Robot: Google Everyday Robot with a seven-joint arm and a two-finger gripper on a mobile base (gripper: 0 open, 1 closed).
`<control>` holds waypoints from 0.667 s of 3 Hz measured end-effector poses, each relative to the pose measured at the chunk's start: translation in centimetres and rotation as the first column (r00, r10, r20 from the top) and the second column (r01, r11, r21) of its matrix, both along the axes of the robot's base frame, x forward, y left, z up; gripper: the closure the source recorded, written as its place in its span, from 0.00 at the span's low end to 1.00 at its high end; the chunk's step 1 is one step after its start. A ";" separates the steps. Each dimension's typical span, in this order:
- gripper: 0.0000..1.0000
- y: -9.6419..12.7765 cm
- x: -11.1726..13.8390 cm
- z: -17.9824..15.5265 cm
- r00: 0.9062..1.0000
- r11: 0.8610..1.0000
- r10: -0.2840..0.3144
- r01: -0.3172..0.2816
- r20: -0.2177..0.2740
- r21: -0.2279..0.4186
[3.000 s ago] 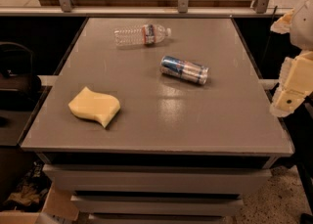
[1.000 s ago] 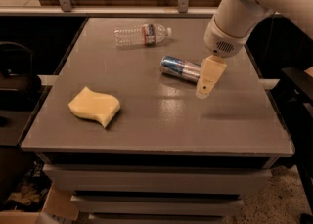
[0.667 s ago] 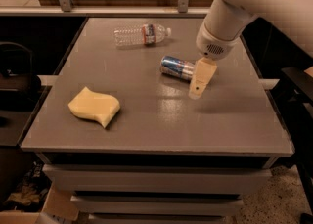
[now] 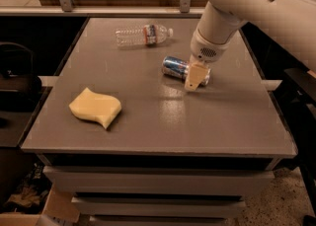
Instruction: Pick redbull can
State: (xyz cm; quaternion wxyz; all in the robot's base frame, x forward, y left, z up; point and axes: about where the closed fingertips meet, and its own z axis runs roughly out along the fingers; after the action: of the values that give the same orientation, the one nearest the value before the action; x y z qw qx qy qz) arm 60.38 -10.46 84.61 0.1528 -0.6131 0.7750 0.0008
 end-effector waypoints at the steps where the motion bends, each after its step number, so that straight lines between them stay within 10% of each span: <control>1: 0.63 0.4 0.4 0.3 1.000 1.000 0.005 -0.005 -0.001 0.003; 2: 0.86 0.7 0.8 1.5 1.000 1.000 0.011 -0.011 0.015 0.022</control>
Offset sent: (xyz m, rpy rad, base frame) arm 0.0136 0.0097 0.0355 0.0474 -0.0425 0.0157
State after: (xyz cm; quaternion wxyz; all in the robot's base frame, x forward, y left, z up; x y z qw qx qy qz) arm 61.21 -9.73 86.13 0.1653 -0.6156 0.7705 0.0054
